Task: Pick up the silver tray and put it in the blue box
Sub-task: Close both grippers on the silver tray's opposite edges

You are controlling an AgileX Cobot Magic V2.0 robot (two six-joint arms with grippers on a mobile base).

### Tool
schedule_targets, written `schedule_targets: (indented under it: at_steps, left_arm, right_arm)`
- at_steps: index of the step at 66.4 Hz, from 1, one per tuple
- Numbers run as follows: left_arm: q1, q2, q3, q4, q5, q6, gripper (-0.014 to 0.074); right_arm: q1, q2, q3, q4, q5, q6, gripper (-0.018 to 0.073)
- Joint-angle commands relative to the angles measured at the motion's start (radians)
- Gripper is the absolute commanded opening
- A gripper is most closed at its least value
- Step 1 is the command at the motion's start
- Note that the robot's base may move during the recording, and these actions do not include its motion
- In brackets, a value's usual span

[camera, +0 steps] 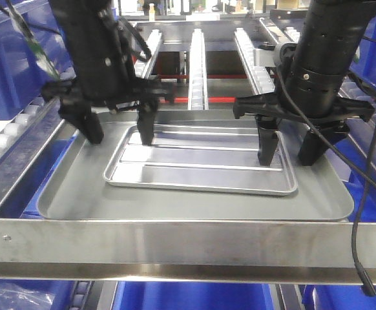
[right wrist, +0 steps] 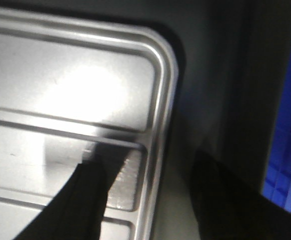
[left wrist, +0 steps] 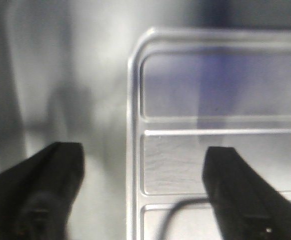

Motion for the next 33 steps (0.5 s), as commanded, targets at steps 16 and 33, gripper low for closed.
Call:
schedule_targets:
  at_steps: [16, 33]
  left_arm:
    - [-0.015, -0.014, -0.034, 0.012, -0.016, 0.0, 0.0377]
    - [-0.015, -0.012, -0.034, 0.013, -0.005, 0.0, 0.0278]
  right_arm:
    - [-0.006, -0.054, -0.033, -0.013, -0.033, 0.0, 0.0476]
    - [-0.006, -0.054, -0.033, -0.013, -0.032, 0.0, 0.0428]
